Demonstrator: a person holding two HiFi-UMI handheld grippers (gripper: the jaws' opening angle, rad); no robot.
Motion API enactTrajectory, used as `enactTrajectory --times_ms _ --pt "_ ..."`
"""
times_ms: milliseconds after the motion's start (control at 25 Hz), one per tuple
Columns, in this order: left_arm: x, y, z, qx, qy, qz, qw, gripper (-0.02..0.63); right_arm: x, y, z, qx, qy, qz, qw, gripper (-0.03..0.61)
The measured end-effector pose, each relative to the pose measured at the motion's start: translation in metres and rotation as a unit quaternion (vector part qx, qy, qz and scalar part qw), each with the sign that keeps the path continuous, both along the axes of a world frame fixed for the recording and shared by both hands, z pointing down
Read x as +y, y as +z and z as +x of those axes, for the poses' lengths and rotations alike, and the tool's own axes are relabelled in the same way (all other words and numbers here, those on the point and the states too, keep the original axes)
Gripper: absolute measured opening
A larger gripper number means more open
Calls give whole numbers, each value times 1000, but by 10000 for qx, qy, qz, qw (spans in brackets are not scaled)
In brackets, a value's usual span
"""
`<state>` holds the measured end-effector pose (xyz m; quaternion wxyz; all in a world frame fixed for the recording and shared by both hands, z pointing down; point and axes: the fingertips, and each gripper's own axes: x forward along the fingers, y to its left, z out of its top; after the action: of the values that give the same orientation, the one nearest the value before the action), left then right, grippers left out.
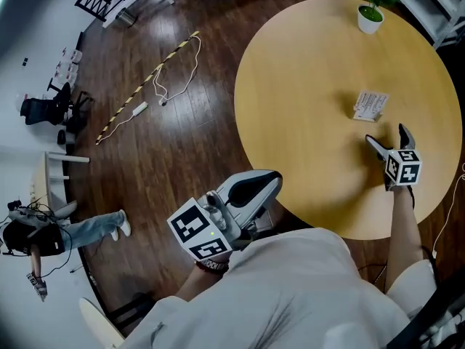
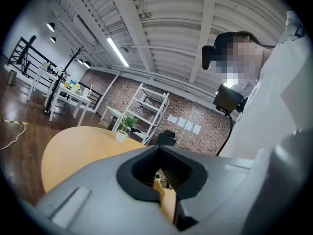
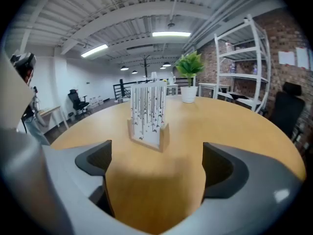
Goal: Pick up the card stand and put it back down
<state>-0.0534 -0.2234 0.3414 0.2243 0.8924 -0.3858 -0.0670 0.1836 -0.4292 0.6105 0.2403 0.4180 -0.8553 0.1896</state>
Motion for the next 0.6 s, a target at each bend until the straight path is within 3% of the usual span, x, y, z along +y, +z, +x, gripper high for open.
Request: enactTrajectory --times_ms 120,200,400,600 --pt "43 -6 -8 172 140 111 9997 -9 80 -10 17 -380 805 -147 9959 571" --pt "76 -9 -13 292 378 179 9987 -9 142 -28 16 -588 1072 -193 9923 587" --pt "167 3 -42 641 815 156 9945 -9 271 -88 -23 -575 1024 103 9930 595" --pt "237 10 -64 688 1151 -10 9910 -9 361 -194 -68 -1102 1119 1051 9820 575"
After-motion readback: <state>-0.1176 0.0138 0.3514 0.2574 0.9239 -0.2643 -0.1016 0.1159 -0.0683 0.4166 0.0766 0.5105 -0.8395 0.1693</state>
